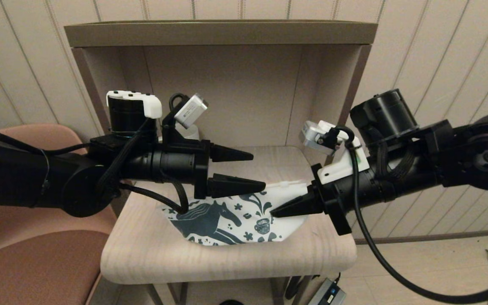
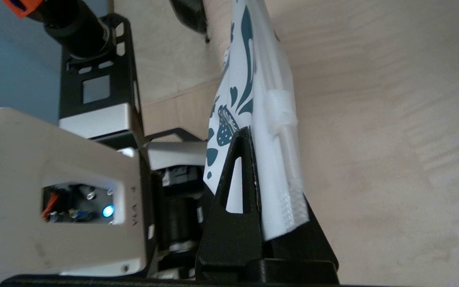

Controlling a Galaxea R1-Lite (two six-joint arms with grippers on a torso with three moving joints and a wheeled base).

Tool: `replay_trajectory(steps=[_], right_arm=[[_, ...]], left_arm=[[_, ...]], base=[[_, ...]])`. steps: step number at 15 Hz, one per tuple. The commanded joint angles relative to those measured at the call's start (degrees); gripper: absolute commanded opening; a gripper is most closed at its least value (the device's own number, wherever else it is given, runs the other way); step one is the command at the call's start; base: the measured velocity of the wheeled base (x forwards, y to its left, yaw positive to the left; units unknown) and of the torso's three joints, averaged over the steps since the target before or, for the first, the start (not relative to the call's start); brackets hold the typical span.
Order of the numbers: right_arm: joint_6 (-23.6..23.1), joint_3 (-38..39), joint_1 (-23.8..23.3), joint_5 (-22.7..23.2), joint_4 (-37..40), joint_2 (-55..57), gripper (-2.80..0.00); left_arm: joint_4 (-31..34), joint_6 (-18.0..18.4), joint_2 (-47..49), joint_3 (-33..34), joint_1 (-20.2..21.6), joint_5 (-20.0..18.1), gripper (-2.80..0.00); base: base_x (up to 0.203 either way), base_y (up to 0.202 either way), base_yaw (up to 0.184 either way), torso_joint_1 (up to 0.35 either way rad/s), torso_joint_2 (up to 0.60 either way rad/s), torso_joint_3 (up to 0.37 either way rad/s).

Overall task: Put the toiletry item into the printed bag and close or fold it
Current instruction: Close the strorage bag and place it on the desk

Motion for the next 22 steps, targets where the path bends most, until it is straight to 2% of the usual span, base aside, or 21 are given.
replay_trajectory(steps=[1, 4, 5, 7, 9, 17, 22], right_arm=[[-0.19, -2.53, 0.14, 0.11, 2.04, 0.39, -2.80], [-0.45, -5.47, 0.92, -0.80, 5.56, 0.46, -2.80], [-0.60, -6.15, 1.39, -1.24, 5.90, 0.46, -2.80], [-0.83, -7.54, 1.85, -2.40, 6.32, 0.38, -2.80], [-1.07, -10.47, 2.05, -2.54, 10.37, 0.49, -2.80], [-1.38, -11.64, 3.36, -2.63, 11.32, 0.55, -2.80], [-1.34, -11.80, 3.22, -2.64, 11.08, 1.43, -2.80]], left_arm=[[-0.01, 0.18, -0.01, -1.21, 0.10, -0.36, 0.00], [6.54, 1.11, 0.17, -7.99, 0.13, -0.37, 0.00], [11.26, 2.96, 0.33, -10.66, 0.10, -0.37, 0.00], [20.50, 8.84, 0.50, -14.54, 0.12, -0.43, 0.00], [25.18, 12.34, 1.35, -16.65, 0.13, -0.49, 0.00], [25.71, 12.43, 2.71, -19.23, 0.13, -0.72, 0.00], [26.59, 12.43, 0.93, -18.54, 0.08, -0.98, 0.00]], base=[[0.000, 0.000, 0.000, 0.000, 0.00, 0.000], [0.000, 0.000, 0.000, 0.000, 0.00, 0.000], [0.000, 0.000, 0.000, 0.000, 0.00, 0.000], [0.000, 0.000, 0.000, 0.000, 0.00, 0.000], [0.000, 0.000, 0.000, 0.000, 0.00, 0.000], [0.000, 0.000, 0.000, 0.000, 0.00, 0.000], [0.000, 0.000, 0.000, 0.000, 0.00, 0.000]])
